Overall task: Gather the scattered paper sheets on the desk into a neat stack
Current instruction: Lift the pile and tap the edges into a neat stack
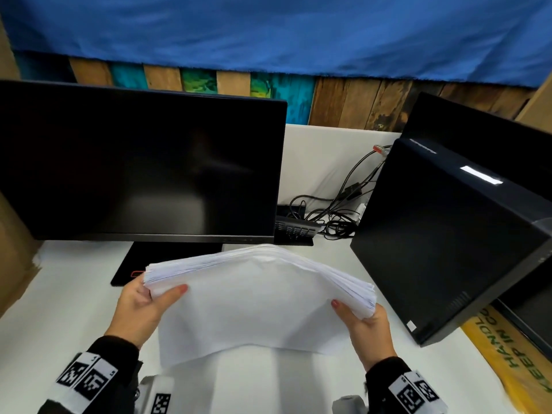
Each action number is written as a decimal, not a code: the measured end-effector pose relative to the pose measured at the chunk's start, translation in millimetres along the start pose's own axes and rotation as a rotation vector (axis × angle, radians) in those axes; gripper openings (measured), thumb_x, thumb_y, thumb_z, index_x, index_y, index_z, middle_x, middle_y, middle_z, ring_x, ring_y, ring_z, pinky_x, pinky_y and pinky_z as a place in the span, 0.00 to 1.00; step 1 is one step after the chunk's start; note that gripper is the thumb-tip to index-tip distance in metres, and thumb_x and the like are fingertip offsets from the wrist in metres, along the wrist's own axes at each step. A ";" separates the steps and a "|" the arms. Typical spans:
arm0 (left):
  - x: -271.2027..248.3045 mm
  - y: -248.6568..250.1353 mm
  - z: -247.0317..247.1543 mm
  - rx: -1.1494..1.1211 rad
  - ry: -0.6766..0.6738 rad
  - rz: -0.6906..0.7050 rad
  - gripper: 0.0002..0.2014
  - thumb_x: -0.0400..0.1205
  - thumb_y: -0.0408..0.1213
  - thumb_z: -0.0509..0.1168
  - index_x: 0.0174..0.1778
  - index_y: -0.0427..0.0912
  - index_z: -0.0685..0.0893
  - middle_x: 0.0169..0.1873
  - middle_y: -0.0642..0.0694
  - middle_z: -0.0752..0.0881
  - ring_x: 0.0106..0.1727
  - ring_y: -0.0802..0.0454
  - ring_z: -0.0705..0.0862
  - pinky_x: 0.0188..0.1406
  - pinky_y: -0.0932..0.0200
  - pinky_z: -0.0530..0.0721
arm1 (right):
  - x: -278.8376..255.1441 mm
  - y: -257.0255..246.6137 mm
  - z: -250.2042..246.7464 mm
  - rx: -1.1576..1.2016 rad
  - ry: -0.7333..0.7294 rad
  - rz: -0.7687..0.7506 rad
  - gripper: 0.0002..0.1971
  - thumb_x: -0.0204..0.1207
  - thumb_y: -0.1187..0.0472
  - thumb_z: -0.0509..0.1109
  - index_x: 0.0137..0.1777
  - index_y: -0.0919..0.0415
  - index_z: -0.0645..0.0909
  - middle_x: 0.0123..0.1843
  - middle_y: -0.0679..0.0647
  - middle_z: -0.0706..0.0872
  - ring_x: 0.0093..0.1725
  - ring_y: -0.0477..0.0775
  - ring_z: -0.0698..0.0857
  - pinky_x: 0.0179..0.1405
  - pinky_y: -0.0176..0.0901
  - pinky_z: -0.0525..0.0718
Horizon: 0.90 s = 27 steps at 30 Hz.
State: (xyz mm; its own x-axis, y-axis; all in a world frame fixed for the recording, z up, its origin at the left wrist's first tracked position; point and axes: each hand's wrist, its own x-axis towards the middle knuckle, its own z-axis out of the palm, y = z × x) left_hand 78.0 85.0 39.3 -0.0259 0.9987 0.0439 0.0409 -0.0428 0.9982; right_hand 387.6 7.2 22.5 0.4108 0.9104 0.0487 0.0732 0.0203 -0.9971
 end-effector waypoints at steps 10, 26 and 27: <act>-8.2 -11.9 7.0 0.086 -0.043 -0.009 0.13 0.74 0.24 0.69 0.43 0.49 0.86 0.32 0.64 0.91 0.36 0.73 0.87 0.37 0.83 0.79 | -3.9 9.2 2.3 -0.109 0.061 -0.023 0.14 0.72 0.74 0.70 0.43 0.51 0.85 0.35 0.32 0.90 0.37 0.34 0.86 0.39 0.24 0.82; -16.1 -1.5 16.5 -0.290 0.045 -0.115 0.13 0.79 0.23 0.62 0.46 0.47 0.84 0.39 0.52 0.92 0.36 0.61 0.90 0.35 0.68 0.88 | 20.0 -31.2 10.3 -0.047 0.407 0.048 0.56 0.60 0.59 0.82 0.79 0.37 0.46 0.80 0.54 0.63 0.79 0.53 0.61 0.75 0.58 0.66; -15.2 -2.8 18.1 -0.363 0.057 -0.129 0.13 0.79 0.23 0.61 0.49 0.46 0.84 0.42 0.49 0.91 0.37 0.60 0.90 0.36 0.66 0.88 | 17.6 -30.0 10.9 0.051 0.390 0.129 0.58 0.60 0.60 0.82 0.79 0.36 0.44 0.81 0.55 0.62 0.80 0.54 0.62 0.74 0.57 0.66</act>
State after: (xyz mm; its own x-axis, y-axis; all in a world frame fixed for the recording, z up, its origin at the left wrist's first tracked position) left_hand 96.4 70.4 35.1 -0.0641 0.9937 -0.0915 -0.3222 0.0662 0.9444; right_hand 382.7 27.1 52.6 0.7282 0.6820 -0.0683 -0.0424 -0.0547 -0.9976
